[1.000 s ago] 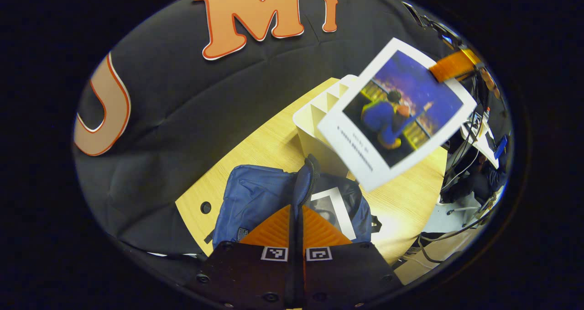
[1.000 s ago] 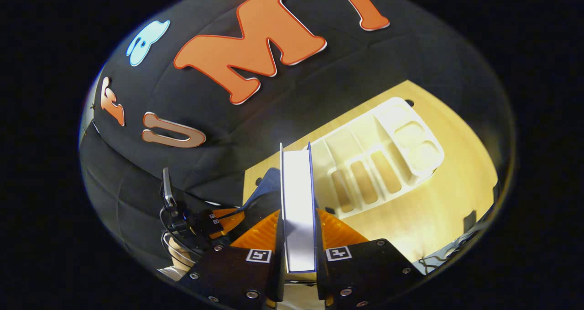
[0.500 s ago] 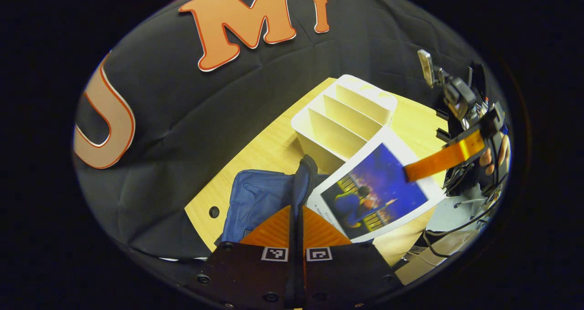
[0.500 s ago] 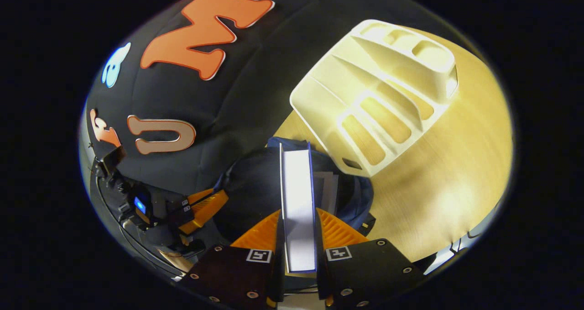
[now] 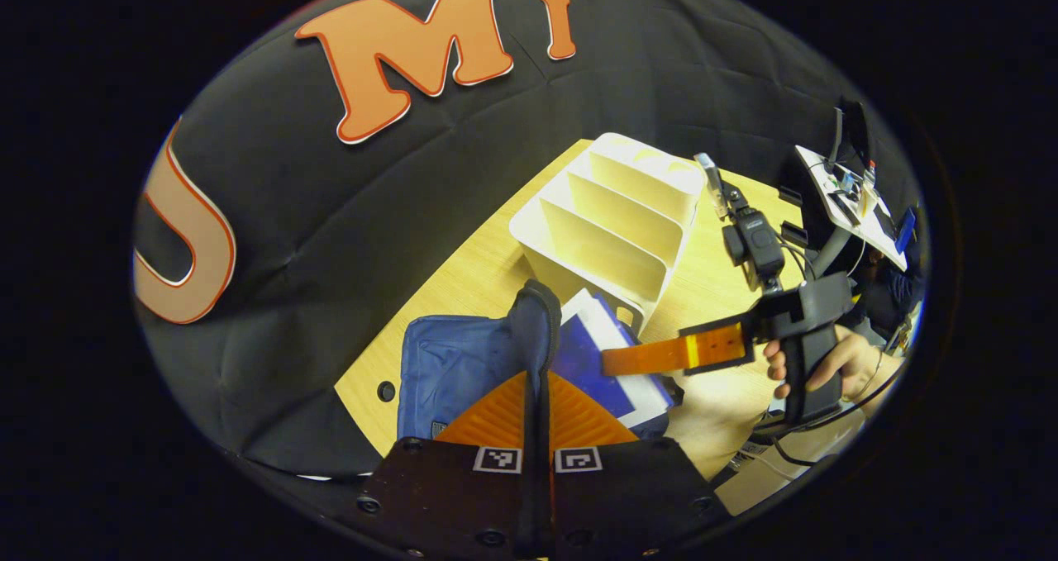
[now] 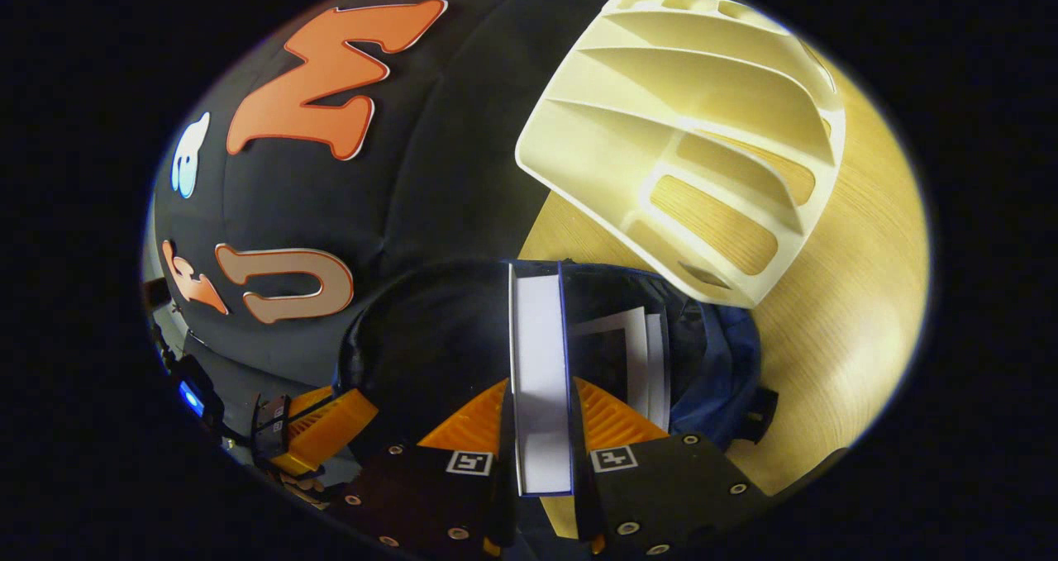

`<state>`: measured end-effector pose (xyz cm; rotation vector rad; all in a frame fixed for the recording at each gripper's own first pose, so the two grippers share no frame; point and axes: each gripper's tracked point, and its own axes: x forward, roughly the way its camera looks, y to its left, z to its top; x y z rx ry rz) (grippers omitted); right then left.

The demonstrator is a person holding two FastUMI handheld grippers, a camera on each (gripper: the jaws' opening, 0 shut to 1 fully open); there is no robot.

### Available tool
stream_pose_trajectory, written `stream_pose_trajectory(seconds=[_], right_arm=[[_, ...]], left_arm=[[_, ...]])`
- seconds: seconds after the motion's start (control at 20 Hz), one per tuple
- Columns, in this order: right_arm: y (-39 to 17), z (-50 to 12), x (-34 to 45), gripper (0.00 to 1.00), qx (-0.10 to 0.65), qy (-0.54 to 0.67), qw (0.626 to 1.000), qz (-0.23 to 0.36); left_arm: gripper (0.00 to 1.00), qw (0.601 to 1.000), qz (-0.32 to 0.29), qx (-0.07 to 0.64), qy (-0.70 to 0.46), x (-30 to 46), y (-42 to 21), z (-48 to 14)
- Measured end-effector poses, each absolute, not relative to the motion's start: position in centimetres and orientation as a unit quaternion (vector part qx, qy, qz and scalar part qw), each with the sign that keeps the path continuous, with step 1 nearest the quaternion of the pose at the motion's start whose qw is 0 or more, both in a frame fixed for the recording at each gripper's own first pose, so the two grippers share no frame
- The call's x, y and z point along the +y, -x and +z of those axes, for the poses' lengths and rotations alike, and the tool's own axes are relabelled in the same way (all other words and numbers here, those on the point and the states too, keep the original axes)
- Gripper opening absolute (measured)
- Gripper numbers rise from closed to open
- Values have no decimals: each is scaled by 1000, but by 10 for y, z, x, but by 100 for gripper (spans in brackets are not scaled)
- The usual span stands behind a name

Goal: Open the schoolbag, grab two books from the bookshelf and put them into the schoolbag.

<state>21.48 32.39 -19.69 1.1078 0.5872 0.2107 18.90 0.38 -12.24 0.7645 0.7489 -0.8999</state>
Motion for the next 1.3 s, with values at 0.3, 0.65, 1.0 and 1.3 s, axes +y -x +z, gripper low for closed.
stream_pose_trajectory(seconds=[0.3,0.65,1.0,1.3], right_arm=[[-226,-210,348,22,311,-497,806,82],[-203,-213,345,82,370,-442,811,103],[-172,-205,326,97,375,-424,817,111],[-160,-190,291,97,354,-413,833,99]], left_arm=[[1,765,-417,344,-350,3,-187,-121],[0,769,-410,352,-340,16,-192,-129],[0,767,-412,355,-341,12,-189,-136],[5,760,-429,376,-310,6,-178,-151]])
